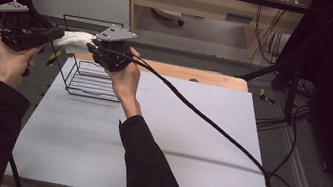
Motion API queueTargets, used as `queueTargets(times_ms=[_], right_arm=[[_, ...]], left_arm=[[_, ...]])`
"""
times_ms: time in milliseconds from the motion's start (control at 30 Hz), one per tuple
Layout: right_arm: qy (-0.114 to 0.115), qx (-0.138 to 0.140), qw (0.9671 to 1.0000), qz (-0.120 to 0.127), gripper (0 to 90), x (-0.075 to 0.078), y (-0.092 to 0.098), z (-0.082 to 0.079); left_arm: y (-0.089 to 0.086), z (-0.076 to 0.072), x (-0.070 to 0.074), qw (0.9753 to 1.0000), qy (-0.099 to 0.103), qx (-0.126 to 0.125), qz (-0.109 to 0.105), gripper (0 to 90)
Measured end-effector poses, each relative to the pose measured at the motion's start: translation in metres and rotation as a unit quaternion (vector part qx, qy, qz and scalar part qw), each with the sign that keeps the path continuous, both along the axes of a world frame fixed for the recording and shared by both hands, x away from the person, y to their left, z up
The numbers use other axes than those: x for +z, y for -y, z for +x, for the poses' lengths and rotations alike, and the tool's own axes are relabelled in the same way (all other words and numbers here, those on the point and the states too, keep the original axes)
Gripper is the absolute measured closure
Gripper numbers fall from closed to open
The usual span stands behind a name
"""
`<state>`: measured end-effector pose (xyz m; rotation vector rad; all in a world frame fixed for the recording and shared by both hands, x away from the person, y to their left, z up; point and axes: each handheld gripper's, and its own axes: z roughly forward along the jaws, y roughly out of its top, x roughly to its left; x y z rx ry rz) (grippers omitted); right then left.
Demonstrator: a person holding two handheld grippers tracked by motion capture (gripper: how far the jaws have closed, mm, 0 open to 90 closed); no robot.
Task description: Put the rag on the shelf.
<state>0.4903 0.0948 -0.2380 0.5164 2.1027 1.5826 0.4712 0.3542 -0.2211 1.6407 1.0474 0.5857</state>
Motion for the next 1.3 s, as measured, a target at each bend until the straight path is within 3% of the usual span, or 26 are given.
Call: queueTargets(times_ms=[333, 500, 667, 867, 1300], right_arm=[[0.001, 0.005, 1.0000, 0.008, 67.1, 0.006, 0.003, -0.006], [-0.023, 0.005, 0.9996, 0.016, 77.6, 0.008, 0.003, -0.005], [-0.042, -0.001, 0.9991, -0.005, 84.2, -0.004, -0.002, 0.000], [-0.060, -0.016, 0.9978, -0.025, 85.3, -0.016, -0.008, 0.009], [-0.068, -0.026, 0.9970, -0.027, 84.6, -0.021, -0.010, 0.017]], left_arm=[[0.001, -0.005, -0.017, 0.9999, -0.006, -0.007, 0.006, 87.2], [0.002, -0.007, -0.026, 0.9998, -0.008, -0.009, 0.014, 87.2], [0.002, -0.008, -0.031, 0.9997, -0.011, -0.009, 0.018, 87.1], [0.005, -0.005, -0.040, 0.9995, -0.014, -0.004, 0.027, 86.7], [0.006, 0.000, -0.048, 0.9997, -0.010, 0.008, 0.022, 85.6]])
